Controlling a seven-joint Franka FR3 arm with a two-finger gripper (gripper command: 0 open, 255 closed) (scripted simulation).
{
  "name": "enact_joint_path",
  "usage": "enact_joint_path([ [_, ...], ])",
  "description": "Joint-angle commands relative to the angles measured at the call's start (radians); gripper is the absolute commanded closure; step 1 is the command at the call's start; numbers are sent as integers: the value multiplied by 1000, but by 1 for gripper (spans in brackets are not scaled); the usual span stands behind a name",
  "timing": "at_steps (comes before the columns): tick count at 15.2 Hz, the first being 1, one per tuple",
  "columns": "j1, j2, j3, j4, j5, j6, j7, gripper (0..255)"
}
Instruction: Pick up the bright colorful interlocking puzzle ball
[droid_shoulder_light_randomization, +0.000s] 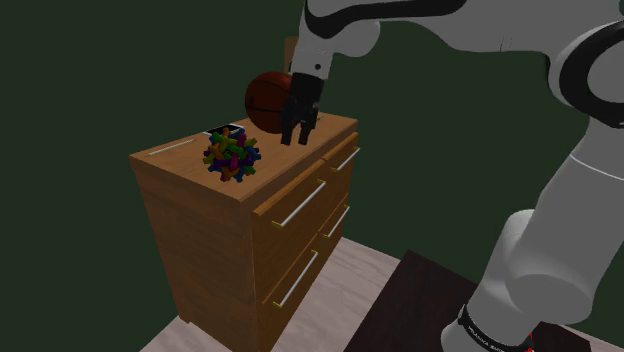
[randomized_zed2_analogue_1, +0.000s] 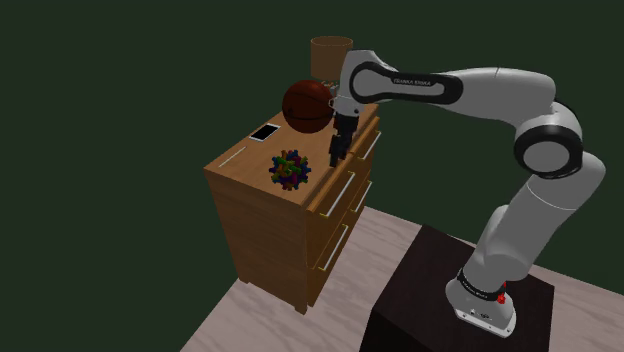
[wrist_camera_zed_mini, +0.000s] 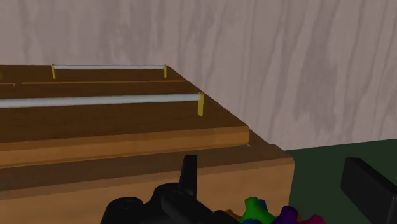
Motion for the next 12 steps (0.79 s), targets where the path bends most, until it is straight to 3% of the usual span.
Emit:
enact_joint_path([
  [1,2,78,-3,98,31,-17,-27,0],
  [9,-9,417,19,610,144,-167,-65,0],
  [12,-6,399,19,545,143,-123,-83,0],
])
